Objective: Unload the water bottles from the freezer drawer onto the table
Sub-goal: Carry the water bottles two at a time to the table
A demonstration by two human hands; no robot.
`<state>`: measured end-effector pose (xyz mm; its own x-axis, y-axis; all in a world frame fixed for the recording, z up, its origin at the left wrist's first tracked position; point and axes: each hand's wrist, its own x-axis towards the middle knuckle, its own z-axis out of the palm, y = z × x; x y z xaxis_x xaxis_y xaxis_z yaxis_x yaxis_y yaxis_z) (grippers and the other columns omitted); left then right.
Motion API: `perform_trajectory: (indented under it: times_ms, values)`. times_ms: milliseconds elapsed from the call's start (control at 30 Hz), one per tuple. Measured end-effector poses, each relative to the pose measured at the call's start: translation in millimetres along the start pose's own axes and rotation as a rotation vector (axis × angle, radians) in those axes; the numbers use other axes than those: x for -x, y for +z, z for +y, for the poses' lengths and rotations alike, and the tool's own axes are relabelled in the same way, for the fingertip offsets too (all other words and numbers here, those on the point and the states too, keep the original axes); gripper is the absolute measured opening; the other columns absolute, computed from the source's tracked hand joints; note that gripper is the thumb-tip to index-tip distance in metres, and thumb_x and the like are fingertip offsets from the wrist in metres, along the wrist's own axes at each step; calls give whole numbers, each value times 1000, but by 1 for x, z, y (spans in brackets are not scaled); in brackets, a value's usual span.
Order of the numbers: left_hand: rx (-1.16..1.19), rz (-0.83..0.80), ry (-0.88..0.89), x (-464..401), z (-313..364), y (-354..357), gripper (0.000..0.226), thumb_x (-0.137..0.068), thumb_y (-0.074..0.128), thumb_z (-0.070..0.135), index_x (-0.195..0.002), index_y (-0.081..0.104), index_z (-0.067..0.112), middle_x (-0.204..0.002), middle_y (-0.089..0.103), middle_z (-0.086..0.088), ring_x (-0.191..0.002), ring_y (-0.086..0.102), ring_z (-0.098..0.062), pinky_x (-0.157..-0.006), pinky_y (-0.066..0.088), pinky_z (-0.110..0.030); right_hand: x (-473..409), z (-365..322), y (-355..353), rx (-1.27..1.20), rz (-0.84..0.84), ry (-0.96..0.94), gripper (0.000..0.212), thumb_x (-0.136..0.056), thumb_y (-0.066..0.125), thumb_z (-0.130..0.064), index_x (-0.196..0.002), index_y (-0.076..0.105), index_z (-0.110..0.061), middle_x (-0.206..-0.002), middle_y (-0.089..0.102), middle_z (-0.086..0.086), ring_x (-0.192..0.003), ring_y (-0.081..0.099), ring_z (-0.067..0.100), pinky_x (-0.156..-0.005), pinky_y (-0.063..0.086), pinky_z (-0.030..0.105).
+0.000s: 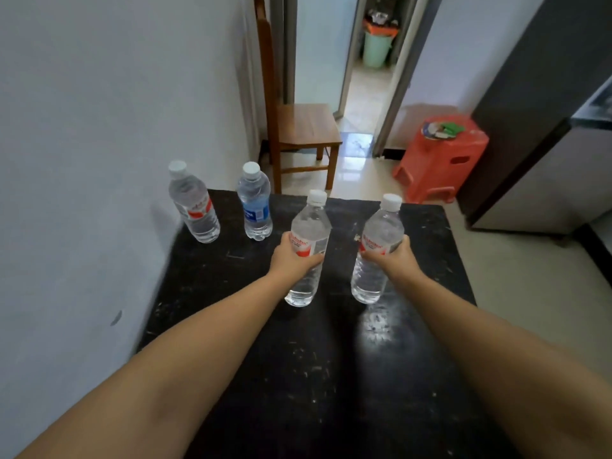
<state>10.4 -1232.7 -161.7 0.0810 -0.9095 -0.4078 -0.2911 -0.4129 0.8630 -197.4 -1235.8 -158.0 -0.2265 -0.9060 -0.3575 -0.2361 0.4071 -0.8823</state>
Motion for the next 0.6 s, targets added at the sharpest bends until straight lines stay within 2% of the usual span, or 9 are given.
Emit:
perform_trajectory:
  times_ms: [100, 267, 433, 600]
  values:
    - [-24, -4, 16, -39, 13, 12, 68, -74, 79, 16, -131, 42, 15, -131, 55, -7, -123, 52, -25, -104, 42, -40, -33, -12, 8, -19, 39, -21, 72, -74, 79, -7, -132, 36, -10, -119, 56, 7, -111, 56, 22, -94, 45, 35]
    - [6, 62, 141, -78, 18, 26, 71, -75, 78, 17, -135, 40, 18, -135, 51, -5, -128, 48, -22, -101, 38, -31, -72, -10, 23, 10, 149, -109, 78, -75, 80, -15, -137, 34, -17, -132, 52, 8, -120, 53, 25, -104, 43, 40]
    - [31, 94, 200, -102, 12, 37, 73, -75, 78, 17, -136, 38, 21, -137, 49, -3, -129, 46, -20, -99, 33, -26, -86, -6, 28, -61, 222, -138, 78, -76, 78, -13, -139, 32, -16, -131, 52, 4, -113, 50, 14, -95, 39, 27]
    - [33, 107, 249, -107, 8, 46, 71, -76, 77, 16, -135, 38, 19, -137, 47, -3, -128, 45, -17, -97, 33, -22, -94, 0, 24, -15, 213, -134, 81, -78, 78, -18, -141, 27, -18, -137, 49, 6, -124, 49, 20, -103, 40, 35]
